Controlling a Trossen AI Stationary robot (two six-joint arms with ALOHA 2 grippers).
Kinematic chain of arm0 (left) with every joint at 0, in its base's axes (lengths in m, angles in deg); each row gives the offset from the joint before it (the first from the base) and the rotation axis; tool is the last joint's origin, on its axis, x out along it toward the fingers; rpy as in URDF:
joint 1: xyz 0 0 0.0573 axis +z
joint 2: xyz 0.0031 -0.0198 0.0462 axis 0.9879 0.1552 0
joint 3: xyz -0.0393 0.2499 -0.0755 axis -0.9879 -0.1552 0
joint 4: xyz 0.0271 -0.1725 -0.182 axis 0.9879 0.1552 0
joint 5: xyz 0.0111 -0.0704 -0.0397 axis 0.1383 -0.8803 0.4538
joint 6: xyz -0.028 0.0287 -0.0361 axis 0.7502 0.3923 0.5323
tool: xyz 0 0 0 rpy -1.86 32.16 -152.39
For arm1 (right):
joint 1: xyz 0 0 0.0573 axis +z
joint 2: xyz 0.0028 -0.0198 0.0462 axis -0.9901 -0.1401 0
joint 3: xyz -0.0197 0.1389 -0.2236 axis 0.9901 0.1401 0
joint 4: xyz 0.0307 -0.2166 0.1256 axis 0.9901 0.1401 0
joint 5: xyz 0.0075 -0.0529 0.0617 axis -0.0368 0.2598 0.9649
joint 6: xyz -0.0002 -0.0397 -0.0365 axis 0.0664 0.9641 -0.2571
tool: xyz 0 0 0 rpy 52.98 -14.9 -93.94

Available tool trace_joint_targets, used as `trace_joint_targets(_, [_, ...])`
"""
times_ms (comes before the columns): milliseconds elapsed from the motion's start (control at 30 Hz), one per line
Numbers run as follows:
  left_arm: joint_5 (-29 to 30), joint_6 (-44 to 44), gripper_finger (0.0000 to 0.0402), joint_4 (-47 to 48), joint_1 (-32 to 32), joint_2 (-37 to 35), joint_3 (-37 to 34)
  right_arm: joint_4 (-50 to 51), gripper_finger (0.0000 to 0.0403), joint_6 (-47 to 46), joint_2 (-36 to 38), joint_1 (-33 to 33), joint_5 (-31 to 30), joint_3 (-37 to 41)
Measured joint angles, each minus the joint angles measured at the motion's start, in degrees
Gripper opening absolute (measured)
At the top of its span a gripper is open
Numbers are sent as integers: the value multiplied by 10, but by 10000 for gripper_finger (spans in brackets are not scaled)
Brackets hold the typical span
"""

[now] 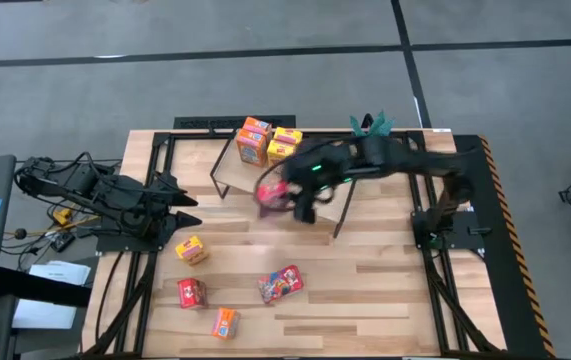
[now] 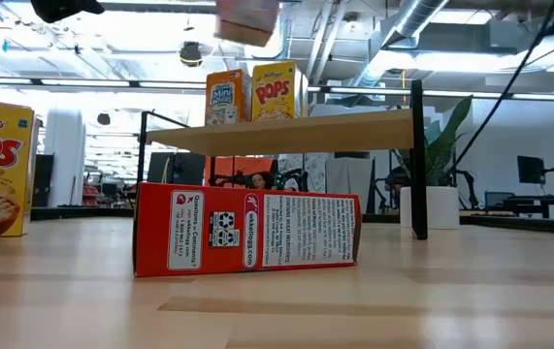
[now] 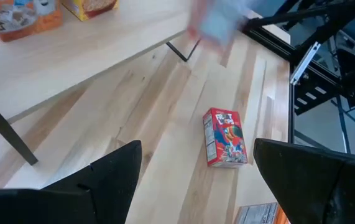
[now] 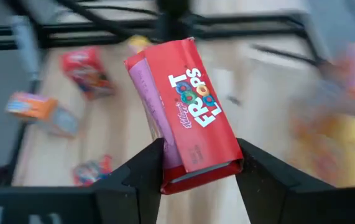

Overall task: Stack cereal on shelf
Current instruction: Put the middle red cereal box on the shelf

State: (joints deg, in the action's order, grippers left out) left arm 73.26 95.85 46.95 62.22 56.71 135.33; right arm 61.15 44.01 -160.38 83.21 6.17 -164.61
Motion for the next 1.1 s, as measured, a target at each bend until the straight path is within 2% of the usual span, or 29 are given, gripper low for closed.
trace_joint_targets(167, [17,0,300,-2,0,0,0,76,206,-81,56,-6,-132,0])
trace_joint_targets(300, [25,0,300,-2,0,0,0,156,200,-128,77,-12,-204,0])
trace_joint_targets(400, [29,0,300,-2,0,0,0,197,197,-142,82,-25,-228,7])
trace_joint_targets(533, [31,0,300,-2,0,0,0,190,200,-143,85,-50,-231,47])
trace_joint_targets(667, [34,0,300,-2,0,0,0,148,216,-141,106,-72,-229,125])
trace_joint_targets(867, [47,0,300,-2,0,0,0,-9,227,-138,192,-97,-201,286])
trace_joint_targets(967, [57,0,300,-1,0,0,0,-49,224,-137,228,-110,-187,346])
trace_joint_targets(1100, [64,0,300,-1,0,0,0,-130,214,-118,248,-134,-128,407])
